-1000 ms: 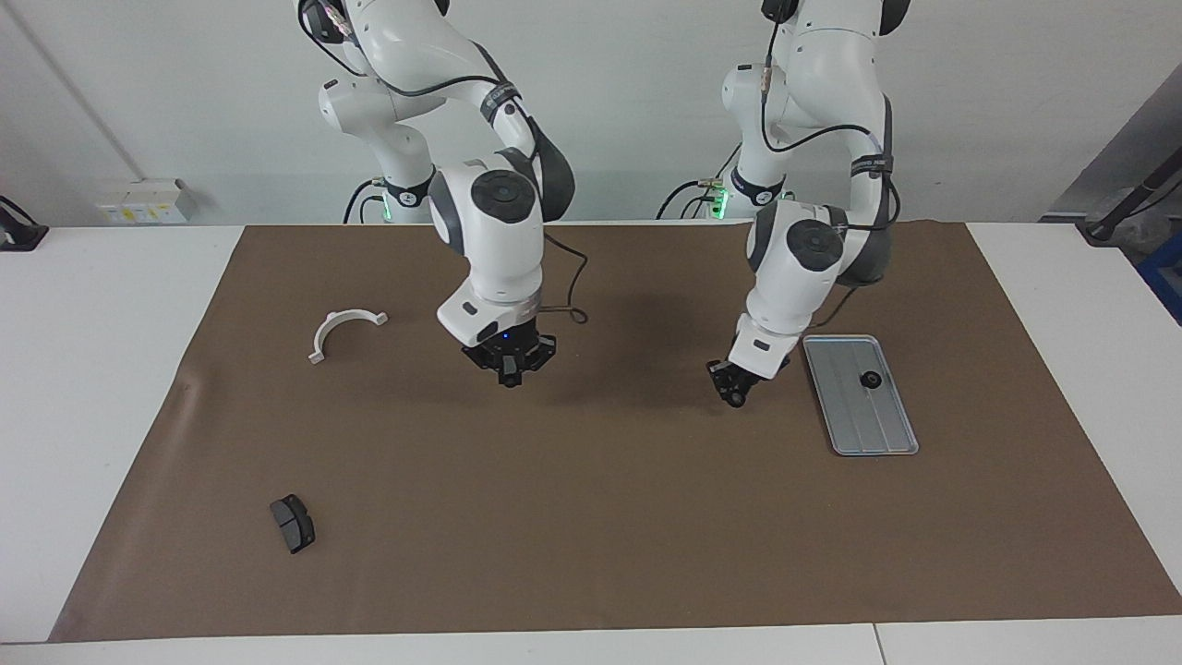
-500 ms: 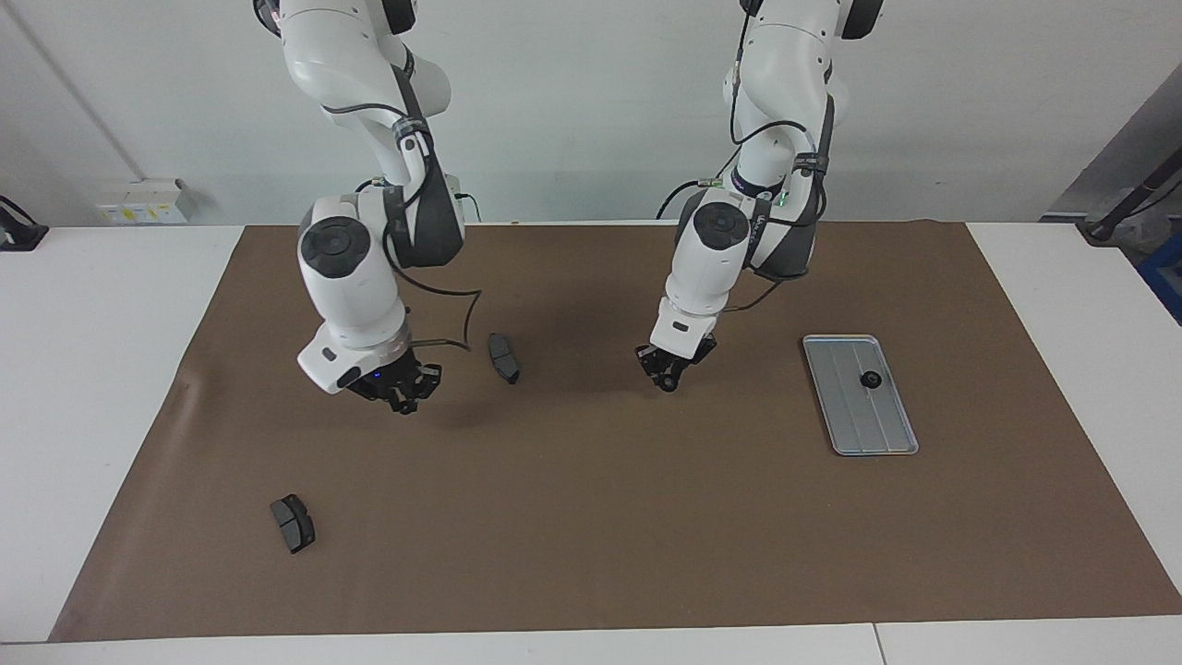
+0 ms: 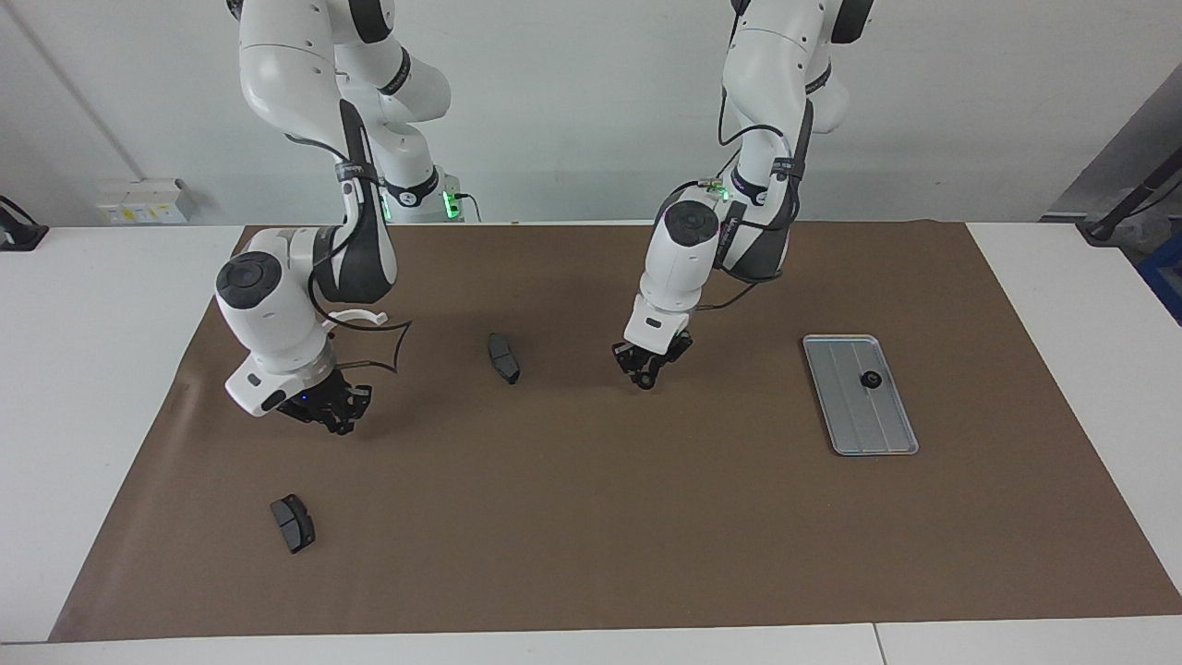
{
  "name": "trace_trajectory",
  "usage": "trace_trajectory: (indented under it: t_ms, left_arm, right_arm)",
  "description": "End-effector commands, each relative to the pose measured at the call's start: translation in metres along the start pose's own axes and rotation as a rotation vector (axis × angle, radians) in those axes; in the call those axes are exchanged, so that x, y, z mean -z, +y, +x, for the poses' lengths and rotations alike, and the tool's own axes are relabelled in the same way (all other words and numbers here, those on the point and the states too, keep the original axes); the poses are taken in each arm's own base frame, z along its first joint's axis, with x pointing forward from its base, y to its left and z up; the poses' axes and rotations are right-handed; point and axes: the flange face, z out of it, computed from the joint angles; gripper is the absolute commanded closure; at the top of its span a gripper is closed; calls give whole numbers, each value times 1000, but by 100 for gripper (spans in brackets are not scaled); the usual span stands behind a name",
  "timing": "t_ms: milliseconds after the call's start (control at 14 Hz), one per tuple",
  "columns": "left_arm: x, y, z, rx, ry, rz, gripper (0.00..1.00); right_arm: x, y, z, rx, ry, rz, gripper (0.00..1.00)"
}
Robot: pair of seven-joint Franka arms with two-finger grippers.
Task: Place bearing gear from tray to pile
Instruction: 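Release the bearing near the pile while the left gripper sets another mid-table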
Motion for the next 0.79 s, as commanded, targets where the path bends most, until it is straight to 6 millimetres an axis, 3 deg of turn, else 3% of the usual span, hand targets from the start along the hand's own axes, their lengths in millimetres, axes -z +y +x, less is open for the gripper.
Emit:
trace_trajectory:
  t_ms: [0,71,286,429,571,714]
  left_arm:
    - [-1,-5,8,5,25,10,45]
    - [0,-9,12,-5,34,25,45]
    - [3,-45,45,3,54,83,45]
    - [13,-90,77,-61,42,123,46]
    - [28,-135,106,-139,24,139,47]
    - [38,-181,128,-214,7,150,47]
  right_arm:
    - [-14,4,1,-6,19,26,100]
    - [-15,1,1,-11,19,36,91]
    - [-15,0,1,-10,17,38,0]
    - [-5,-5,2,9,27,38,0]
    - [20,-16,4,20,50,38,0]
    - [50,-39,6,30,77,43,0]
